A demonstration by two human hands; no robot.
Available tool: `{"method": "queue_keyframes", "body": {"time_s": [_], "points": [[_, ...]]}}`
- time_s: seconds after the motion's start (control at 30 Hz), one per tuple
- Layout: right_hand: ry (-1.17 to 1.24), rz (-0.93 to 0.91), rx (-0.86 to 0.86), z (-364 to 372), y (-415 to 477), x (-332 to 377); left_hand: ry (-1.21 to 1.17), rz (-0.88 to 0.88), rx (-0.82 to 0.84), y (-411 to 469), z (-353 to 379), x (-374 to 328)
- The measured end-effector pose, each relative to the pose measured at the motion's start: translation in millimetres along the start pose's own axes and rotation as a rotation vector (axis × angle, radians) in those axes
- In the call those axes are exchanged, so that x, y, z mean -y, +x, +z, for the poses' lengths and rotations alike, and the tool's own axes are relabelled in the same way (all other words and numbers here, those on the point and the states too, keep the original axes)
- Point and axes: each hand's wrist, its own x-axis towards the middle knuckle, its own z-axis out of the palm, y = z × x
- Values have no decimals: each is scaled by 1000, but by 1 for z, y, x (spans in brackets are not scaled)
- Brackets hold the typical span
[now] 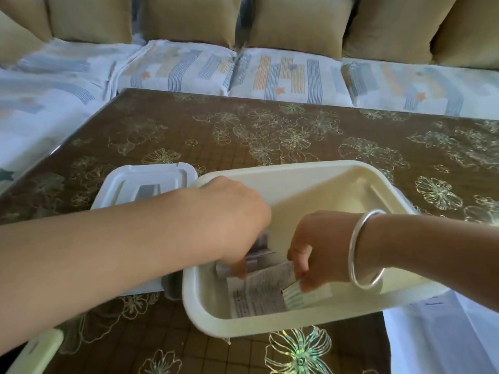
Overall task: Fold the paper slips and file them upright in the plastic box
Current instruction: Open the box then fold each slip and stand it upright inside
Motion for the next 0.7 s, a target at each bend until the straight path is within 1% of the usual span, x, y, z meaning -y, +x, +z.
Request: {"method": "queue_keyframes", "body": {"time_s": [0.07, 0.23, 0.33, 0.43, 0.5, 0.57, 0.63, 0.7], "points": [[68, 7, -28, 3, 1, 4, 7, 26, -23, 2, 4, -1], [233, 37, -156, 11, 7, 13, -6, -8, 67, 5, 3, -5], [350, 32, -193, 13, 10, 13, -42, 1, 134, 3, 3, -5], [398, 19, -218, 12, 8, 10, 13, 5, 79, 4, 6, -8], [389, 1, -246, 11, 4, 5, 51, 9, 51, 5, 9, -14], [313, -21, -290, 7, -3, -3, 59, 3, 23, 7, 14, -18], [164, -49, -303, 3, -10, -11, 87, 2, -31, 10, 17, -19], [12, -78, -250, 4, -16, -14, 129, -6, -55, 11, 15, -18]]}}
